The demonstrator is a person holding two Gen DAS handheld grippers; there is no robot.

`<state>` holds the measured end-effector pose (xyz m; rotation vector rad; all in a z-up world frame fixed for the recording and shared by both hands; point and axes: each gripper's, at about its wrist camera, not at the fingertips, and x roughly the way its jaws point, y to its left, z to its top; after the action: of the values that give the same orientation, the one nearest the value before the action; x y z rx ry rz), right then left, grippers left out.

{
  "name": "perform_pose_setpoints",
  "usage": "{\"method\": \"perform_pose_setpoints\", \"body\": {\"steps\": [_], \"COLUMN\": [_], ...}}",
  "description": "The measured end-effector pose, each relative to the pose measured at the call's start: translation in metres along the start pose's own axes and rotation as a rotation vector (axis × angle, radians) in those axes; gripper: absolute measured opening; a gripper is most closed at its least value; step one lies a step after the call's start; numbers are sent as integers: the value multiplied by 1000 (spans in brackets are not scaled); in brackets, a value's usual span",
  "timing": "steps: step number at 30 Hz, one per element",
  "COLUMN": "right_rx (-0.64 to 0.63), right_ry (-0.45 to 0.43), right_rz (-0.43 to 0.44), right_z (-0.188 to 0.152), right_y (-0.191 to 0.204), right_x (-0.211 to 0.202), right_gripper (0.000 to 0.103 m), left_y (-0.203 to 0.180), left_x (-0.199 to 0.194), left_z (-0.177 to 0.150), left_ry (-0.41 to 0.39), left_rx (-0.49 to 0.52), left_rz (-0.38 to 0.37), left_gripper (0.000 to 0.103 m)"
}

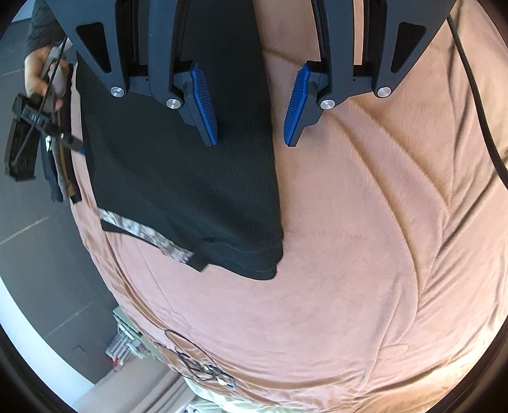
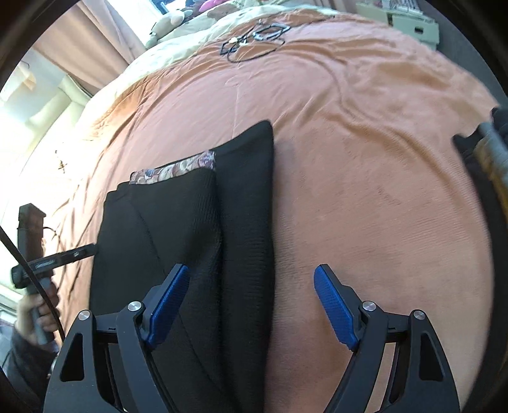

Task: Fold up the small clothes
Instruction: 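Close the left gripper on the garment edge while the right gripper closes beside it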

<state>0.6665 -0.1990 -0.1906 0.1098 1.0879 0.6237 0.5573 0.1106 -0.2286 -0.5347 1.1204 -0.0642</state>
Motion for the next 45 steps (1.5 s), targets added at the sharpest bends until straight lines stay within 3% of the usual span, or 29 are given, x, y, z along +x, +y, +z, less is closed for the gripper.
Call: {"method": "perform_pose_setpoints", "body": {"steps": [6, 10, 14, 16, 19, 22, 27, 30, 33, 34, 37, 45], "right_rx": [75, 99, 73, 64, 42, 40, 64, 69, 63, 62, 51, -23], "right_ry": [6, 21, 38, 44, 58, 57, 67, 70, 48, 38, 13, -56], "right_rz": [159, 239, 242, 239, 215, 223, 257, 265, 247, 241, 219, 201], "right_z": [11, 21, 34, 41, 49, 52, 59, 58, 56, 55, 52, 42], "right_y": [-18, -26, -25, -24, -19, -16, -19, -21, -18, -15, -7, 29], "right_x": [15, 28, 41, 47, 56, 58, 67, 68, 64, 62, 51, 12], "right_gripper": [80, 65, 63, 54, 45, 44, 40, 24, 15, 13, 12, 10], "left_y": [11, 14, 15, 18, 24, 28, 39, 34, 29, 29, 22, -5], "left_x": [14, 18, 25, 28, 33, 33, 37, 37, 37, 37, 34, -23], "left_z": [18, 32, 42, 47, 53, 52, 48, 50, 56, 56, 58, 56], "left_ry": [-9, -28, -41, -48, -58, -60, -22, -26, -45, -50, -62, -144], "left_rx": [-34, -45, -55, -69, -100, -126, -208, -205, -204, -202, -185, -99], "left_rz": [-51, -57, -60, -75, -110, -145, -267, -269, -249, -242, -219, -230], "left_gripper": [46, 41, 27, 24, 24, 25, 25, 31, 31, 24, 9, 7]}}
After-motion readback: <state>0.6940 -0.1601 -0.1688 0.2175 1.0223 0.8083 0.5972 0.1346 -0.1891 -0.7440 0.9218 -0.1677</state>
